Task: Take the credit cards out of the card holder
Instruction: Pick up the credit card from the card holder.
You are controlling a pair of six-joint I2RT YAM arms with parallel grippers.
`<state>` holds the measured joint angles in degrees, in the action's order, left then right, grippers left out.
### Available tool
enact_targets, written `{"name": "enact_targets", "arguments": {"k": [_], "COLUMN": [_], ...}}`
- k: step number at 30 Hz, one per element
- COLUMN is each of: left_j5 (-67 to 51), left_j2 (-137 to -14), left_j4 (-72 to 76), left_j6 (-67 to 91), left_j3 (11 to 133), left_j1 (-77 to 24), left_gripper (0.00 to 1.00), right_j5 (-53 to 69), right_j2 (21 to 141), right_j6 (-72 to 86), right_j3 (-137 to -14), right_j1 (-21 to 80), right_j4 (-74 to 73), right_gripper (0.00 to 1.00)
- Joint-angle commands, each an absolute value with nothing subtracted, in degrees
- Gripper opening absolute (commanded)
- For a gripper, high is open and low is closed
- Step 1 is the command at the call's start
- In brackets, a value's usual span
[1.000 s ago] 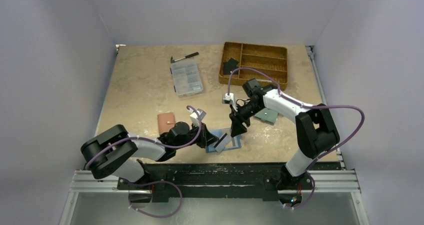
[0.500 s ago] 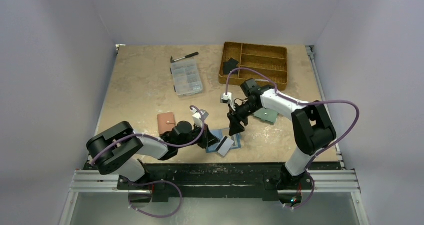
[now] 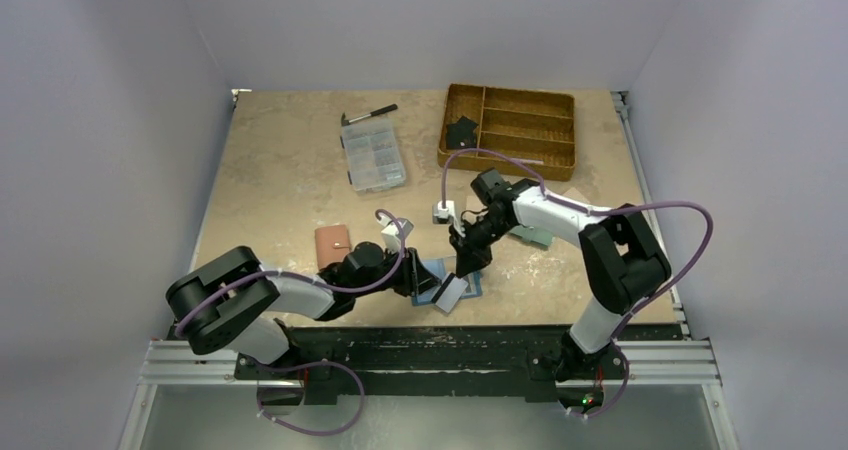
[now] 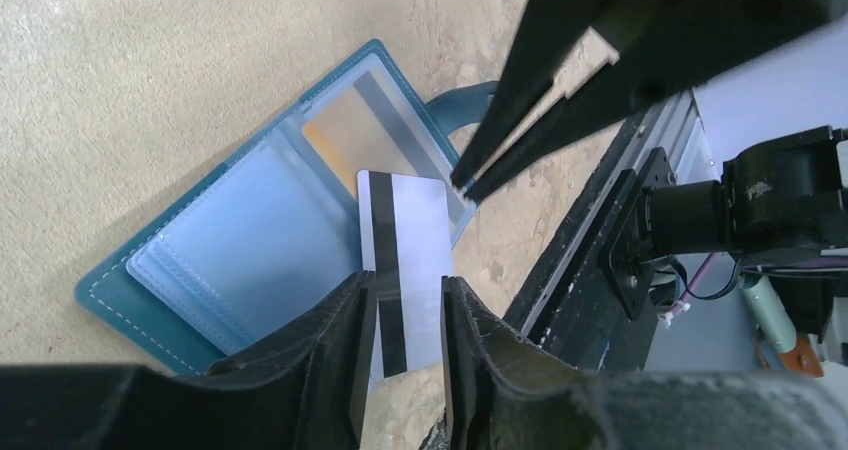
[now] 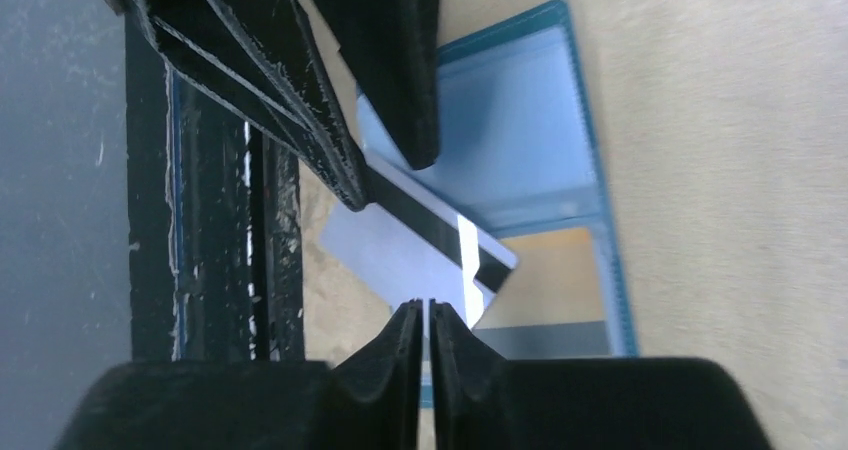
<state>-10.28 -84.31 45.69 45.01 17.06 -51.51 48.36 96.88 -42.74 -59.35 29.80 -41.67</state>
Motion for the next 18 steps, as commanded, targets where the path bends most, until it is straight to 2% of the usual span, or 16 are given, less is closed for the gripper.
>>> {"name": "enact_targets", "arguments": {"k": [1, 6, 18], "left_j5": [-9.45, -9.76, -14.16], "left_j2": [-83.23, -84.85, -92.72], "left_j4": [44.16, 43.41, 50.0], "left_j6": [48.01, 49.65, 55.07], "left_j3": [19.5, 19.66, 19.06], "left_j1": [-51.51, -51.13, -50.87], "left_gripper": [0.35, 0.38, 0.49], "right_j5": [44.34, 39.74, 31.1], "right_j2": [96.73, 98.64, 103.92], "right_j6": [-45.65, -43.69, -39.86], "right_j3": [-58.71, -58.74, -59.31], "right_j1": [34.7, 36.44, 36.73], "right_j4": [-41.81, -40.42, -39.49], "right_gripper": [0.08, 0.03, 0.03]}}
